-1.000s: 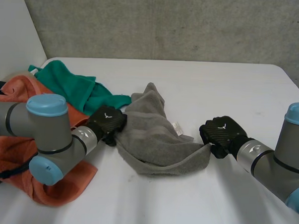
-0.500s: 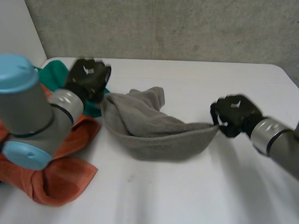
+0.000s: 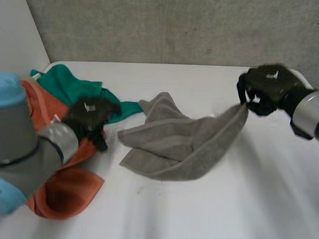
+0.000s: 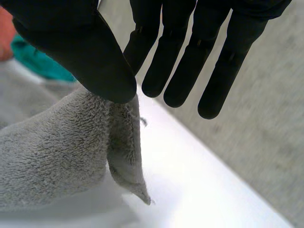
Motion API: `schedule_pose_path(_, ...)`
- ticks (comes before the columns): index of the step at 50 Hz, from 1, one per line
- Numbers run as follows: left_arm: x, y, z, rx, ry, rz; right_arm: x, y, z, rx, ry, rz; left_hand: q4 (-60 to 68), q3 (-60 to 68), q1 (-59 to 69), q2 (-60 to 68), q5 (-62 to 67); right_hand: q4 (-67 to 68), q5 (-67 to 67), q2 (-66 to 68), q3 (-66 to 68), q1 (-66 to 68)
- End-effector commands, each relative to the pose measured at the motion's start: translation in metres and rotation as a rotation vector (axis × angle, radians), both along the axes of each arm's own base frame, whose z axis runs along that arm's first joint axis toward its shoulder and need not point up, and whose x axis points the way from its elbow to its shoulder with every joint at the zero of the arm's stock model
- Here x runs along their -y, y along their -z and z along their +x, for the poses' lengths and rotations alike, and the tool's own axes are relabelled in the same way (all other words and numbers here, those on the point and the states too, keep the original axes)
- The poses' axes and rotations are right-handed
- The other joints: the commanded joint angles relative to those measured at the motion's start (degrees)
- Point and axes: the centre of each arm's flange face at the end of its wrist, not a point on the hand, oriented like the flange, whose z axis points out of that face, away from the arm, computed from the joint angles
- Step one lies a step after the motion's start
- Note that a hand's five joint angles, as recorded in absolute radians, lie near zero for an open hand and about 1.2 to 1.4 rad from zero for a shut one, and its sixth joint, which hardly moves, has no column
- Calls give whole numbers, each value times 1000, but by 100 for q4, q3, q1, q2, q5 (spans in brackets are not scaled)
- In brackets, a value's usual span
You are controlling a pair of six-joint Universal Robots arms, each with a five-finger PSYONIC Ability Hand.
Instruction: Fold the laundry.
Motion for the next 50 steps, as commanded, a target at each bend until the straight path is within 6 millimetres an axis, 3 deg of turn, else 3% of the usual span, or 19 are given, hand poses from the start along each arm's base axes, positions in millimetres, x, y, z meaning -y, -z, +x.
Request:
schedule_pose_path(1, -25, 39, -3, -10, 52, 128, 17, 44, -3, -55, 65, 69, -129, -188, -7, -172, -117, 1122, 1140, 1218, 1163, 1559)
schedule_pose_path(7, -35, 58, -15, -19, 94, 169, 22, 49, -3, -50, 79, 60, 663, 603, 784, 619, 674, 1122, 1140, 1218, 1163, 1559)
schedule_pose_path(21, -20, 85, -44, 43, 158, 103, 18, 64, 0, -56, 66, 90, 1419, 1359, 1540, 1375, 1430, 1122, 1140, 1218, 1163, 1559)
schedule_pose_path(43, 5, 98, -75, 123, 215, 2, 18, 68, -2, -54, 68, 94, 2310, 2250, 2432, 2266, 2322, 1122, 1140, 1218, 1163, 1559)
schedule_pose_path(46, 11, 101, -78, 133, 220, -9, 19, 68, -3, -54, 71, 94, 3200, 3140, 3322, 3156, 3211, 1122, 1140, 1218, 1163, 1559)
schedule_pose_path(49, 14, 98, -79, 142, 213, -22, 19, 67, -3, -53, 71, 94, 5297, 5237, 5419, 5253, 5308, 1122, 1140, 1218, 1163, 1559)
schedule_pose_path(50, 15, 96, -79, 140, 207, -27, 19, 67, -4, -53, 73, 94, 5304, 5244, 5425, 5260, 5315, 1122, 1140, 1218, 1163, 1559)
